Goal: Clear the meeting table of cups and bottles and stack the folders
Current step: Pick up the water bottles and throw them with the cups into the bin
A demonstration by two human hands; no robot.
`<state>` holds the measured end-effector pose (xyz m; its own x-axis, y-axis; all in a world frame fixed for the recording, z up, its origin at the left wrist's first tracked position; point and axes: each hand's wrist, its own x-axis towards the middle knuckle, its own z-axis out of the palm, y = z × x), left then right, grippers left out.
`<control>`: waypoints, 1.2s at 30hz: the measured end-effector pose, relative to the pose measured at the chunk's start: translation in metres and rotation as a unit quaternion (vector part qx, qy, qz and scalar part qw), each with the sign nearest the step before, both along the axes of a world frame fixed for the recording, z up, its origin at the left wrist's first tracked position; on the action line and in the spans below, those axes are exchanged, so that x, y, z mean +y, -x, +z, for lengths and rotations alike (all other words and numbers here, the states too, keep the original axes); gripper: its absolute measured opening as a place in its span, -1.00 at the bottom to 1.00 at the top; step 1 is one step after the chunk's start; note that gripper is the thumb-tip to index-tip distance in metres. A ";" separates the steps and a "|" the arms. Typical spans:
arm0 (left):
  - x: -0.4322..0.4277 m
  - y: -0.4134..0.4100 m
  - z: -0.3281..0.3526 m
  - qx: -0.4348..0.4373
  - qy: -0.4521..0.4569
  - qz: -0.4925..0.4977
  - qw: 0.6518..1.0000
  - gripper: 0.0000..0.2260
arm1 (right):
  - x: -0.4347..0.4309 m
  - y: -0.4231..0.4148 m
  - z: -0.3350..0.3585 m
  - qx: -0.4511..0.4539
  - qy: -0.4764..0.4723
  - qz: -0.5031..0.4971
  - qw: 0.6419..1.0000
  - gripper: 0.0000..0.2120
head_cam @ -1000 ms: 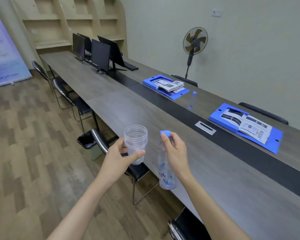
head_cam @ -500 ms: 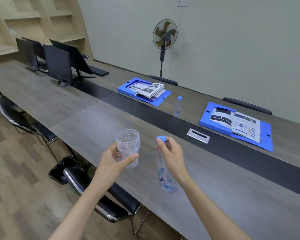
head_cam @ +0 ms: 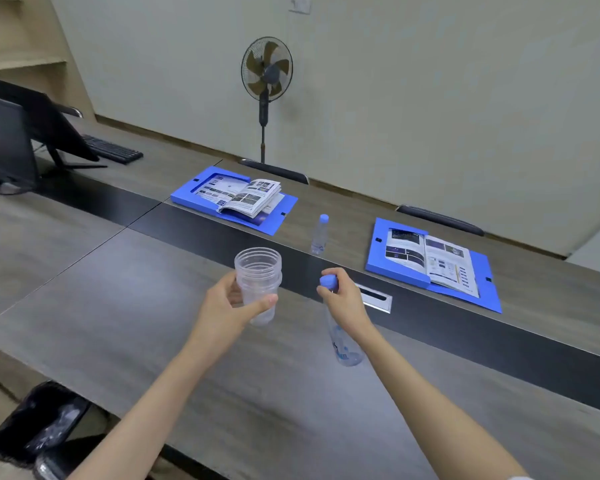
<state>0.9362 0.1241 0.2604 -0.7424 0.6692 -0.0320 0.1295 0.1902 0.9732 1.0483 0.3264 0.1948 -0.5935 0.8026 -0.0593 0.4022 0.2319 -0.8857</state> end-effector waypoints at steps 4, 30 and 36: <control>0.040 0.043 -0.012 -0.009 0.015 -0.015 1.000 -0.73 | 0.071 0.052 -0.016 -0.048 0.003 -0.048 0.998 -0.71; 0.201 0.149 -0.119 -0.050 0.084 0.039 0.994 -0.61 | 0.306 0.251 -0.124 -0.208 -0.203 0.032 0.956 -0.65; 0.133 0.148 -0.082 -0.045 0.047 0.083 0.994 -0.49 | 0.188 0.227 -0.060 0.015 0.038 0.021 0.999 -0.68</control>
<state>0.7879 0.2567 0.1782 -0.8335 0.5287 -0.1604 0.0010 0.2919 0.9565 0.8218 0.5142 0.1347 -0.6293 0.7706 -0.1002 0.3657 0.1799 -0.9132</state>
